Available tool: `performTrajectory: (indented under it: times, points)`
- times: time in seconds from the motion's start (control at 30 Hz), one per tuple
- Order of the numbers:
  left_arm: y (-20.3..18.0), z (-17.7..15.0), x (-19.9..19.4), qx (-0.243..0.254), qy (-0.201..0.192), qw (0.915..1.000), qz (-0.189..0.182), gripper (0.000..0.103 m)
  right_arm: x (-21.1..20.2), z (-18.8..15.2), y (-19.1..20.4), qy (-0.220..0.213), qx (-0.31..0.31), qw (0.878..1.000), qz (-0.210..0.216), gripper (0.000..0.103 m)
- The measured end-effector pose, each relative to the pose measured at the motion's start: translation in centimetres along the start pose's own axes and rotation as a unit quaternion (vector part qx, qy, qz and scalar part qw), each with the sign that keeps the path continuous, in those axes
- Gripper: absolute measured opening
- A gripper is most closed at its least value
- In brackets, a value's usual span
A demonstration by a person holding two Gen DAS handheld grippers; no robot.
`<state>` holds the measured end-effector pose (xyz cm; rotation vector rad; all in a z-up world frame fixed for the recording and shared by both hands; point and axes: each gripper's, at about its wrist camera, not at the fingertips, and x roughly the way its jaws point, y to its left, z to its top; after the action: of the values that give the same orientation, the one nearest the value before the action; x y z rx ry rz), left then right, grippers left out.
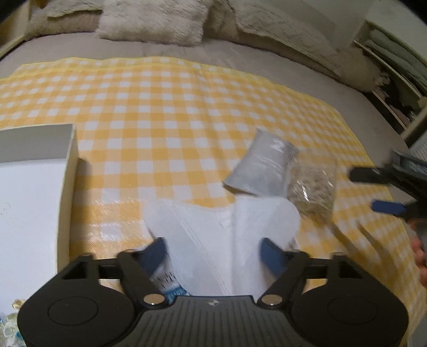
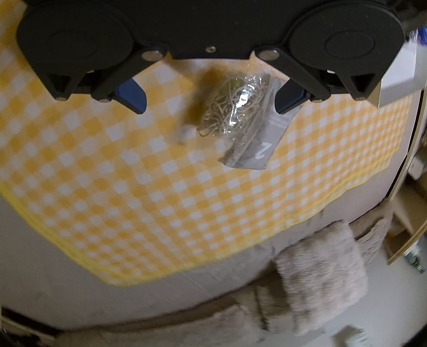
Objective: Organize soft objects
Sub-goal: 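Grasp the white face mask with the left tool while the right tool grasps the clear bag of white cords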
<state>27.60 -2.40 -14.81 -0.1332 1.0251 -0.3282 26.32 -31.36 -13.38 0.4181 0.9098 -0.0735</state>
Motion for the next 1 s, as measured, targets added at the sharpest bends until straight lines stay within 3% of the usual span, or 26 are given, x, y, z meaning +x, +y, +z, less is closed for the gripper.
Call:
performTrajectory:
  times: [0.17, 0.3, 0.47, 0.53, 0.7, 0.87, 0.97, 1.0]
  points:
    - [-1.3, -1.5, -0.3, 0.059, 0.022, 0.9980, 0.000, 0.098, 1.5, 0.0, 0.7, 0.011, 0.006, 1.000, -0.006, 0.103]
    - [-2.5, -3.0, 1.0, 0.128, 0.037, 0.9906, 0.029, 0.098, 2.3, 0.1, 1.3, 0.017, 0.006, 1.000, -0.004, 0.103]
    - [-3.1, -3.7, 1.8, 0.192, 0.005, 0.9803, 0.047, 0.094, 3.4, 0.2, 1.8, 0.024, 0.011, 1.000, -0.010, 0.103]
    - [-2.7, -3.3, 1.9, 0.178, -0.003, 0.9834, 0.033, 0.083, 3.8, 0.3, 1.8, 0.027, 0.016, 0.999, -0.012, 0.103]
    - [-0.6, -1.3, 1.9, 0.089, -0.020, 0.9958, -0.009, 0.054, 4.9, 0.4, 1.7, 0.040, 0.043, 0.998, -0.010, 0.103]
    - [1.6, 0.1, 2.1, 0.005, -0.018, 0.9992, -0.035, 0.031, 5.7, 0.2, 1.8, 0.045, 0.058, 0.997, -0.006, 0.103]
    - [2.3, 0.2, 1.9, -0.025, -0.010, 0.9988, -0.040, 0.012, 6.1, 0.2, 1.7, 0.053, 0.074, 0.996, -0.003, 0.093]
    - [2.5, 0.2, 1.9, -0.031, -0.006, 0.9986, -0.042, 0.006, 6.3, 0.1, 1.7, 0.058, 0.075, 0.995, -0.001, 0.085]
